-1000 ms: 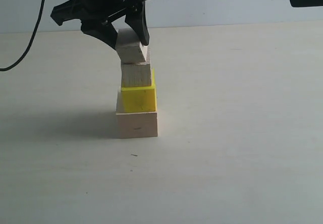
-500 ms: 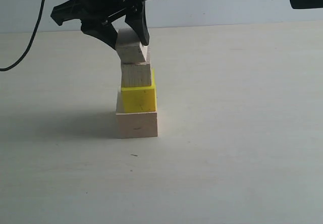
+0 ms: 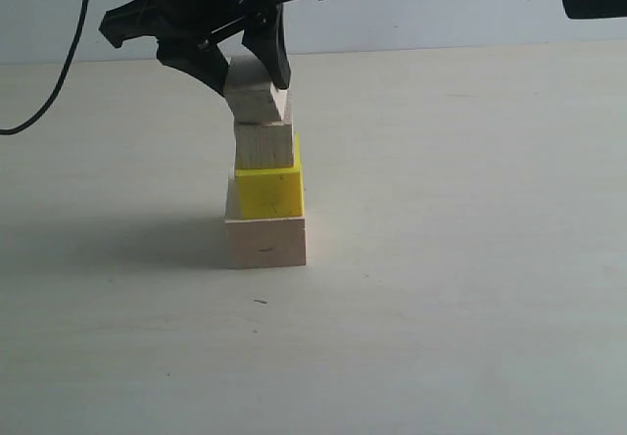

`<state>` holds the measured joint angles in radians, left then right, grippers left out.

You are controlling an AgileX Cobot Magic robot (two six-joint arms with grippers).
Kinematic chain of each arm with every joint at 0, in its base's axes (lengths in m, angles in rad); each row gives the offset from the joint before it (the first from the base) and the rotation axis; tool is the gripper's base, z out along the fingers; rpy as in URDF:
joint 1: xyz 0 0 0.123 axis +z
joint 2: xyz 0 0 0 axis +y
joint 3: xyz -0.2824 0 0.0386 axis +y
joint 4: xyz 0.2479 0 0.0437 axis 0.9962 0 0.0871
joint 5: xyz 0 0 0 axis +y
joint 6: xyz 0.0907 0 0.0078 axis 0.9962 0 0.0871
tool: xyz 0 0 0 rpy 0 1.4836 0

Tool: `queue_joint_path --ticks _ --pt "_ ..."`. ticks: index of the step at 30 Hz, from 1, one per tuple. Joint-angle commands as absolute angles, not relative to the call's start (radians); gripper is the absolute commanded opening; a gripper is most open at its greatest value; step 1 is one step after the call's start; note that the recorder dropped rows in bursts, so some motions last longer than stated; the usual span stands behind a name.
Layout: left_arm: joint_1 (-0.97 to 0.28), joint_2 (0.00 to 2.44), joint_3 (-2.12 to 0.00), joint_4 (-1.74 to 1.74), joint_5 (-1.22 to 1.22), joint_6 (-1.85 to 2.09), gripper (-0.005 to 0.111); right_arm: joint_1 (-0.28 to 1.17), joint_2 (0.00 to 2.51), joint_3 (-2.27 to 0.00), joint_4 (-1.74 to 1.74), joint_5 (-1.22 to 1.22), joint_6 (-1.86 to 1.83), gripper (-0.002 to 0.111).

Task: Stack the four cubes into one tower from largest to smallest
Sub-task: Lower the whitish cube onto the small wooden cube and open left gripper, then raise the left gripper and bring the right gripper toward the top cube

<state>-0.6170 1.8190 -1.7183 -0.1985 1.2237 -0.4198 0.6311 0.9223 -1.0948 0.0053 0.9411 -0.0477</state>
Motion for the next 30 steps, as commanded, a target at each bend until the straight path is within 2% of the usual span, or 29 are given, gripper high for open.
queue_joint_path --ticks 1,30 --pt "-0.618 1.819 -1.711 -0.189 1.221 -0.399 0.059 0.626 0.921 -1.092 0.007 0.94 -0.052 0.0" --pt "-0.618 1.742 -1.712 -0.22 1.221 -0.375 0.061 0.626 0.921 -1.092 0.0 0.934 -0.052 0.0"
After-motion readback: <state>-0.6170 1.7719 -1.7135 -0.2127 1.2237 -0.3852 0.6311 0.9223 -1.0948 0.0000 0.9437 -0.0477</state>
